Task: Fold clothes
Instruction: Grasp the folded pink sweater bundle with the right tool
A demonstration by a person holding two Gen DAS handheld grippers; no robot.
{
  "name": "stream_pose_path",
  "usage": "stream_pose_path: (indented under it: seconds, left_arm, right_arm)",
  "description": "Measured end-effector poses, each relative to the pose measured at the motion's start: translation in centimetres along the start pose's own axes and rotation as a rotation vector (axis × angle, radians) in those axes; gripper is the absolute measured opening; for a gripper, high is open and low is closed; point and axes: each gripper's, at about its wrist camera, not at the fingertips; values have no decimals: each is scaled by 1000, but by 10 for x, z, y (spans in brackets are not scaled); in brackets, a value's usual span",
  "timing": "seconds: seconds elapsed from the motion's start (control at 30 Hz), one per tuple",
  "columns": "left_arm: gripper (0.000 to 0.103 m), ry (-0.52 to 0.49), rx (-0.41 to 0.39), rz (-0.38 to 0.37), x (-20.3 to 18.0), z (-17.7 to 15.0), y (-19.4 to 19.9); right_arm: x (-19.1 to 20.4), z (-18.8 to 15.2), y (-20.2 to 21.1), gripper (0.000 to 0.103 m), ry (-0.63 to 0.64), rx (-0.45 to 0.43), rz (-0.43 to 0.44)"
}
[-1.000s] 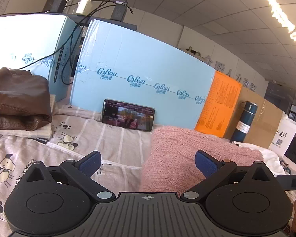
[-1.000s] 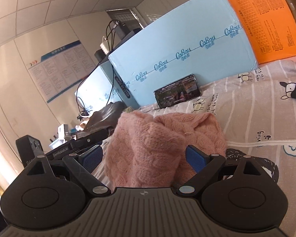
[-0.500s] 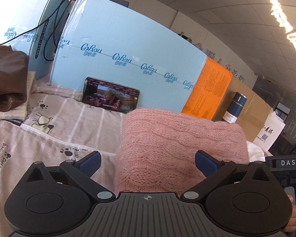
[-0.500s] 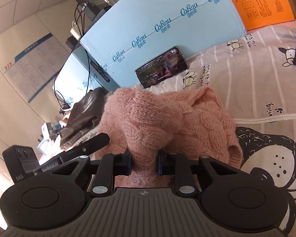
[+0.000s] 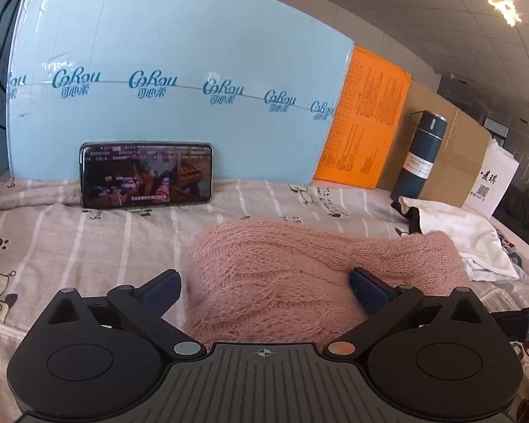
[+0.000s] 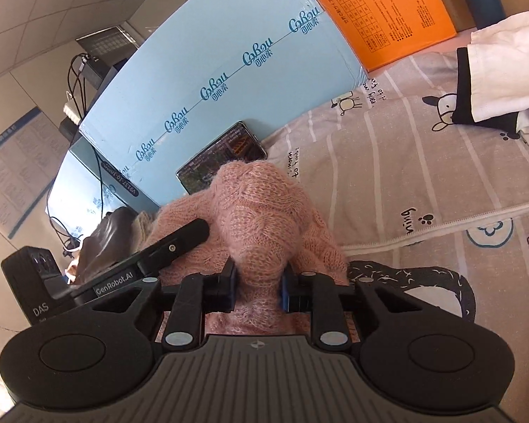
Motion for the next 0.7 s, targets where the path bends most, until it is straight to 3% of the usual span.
stream_pose_path:
  seconds: [0.23, 0.33, 0.4, 0.5, 0.7]
  left_arm:
    - [102, 76, 10, -13, 8, 1, 12]
    - [102, 127, 11, -26, 15, 6, 29]
    - [103, 158, 14, -33, 22, 8, 38]
    - [103, 176, 29, 0, 36, 5, 42]
    - [103, 262, 43, -6, 52, -10, 26]
  right_arm:
    - [-1, -12, -8, 35, 104, -48, -65]
    - [-2, -14, -6, 49, 116, -70, -91]
    - [-4, -15, -5, 64, 112, -81, -109]
    - [-8, -14, -5, 70, 83, -78, -92]
    - [-7, -16, -7, 86, 76, -65, -78]
Point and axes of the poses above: each gripper's, at about its wrist camera, not at the fingertips, and y roughly against the way its jaws point, x to its left, z to its top, and after that the axes turned 8 degrees about -x, right-handed
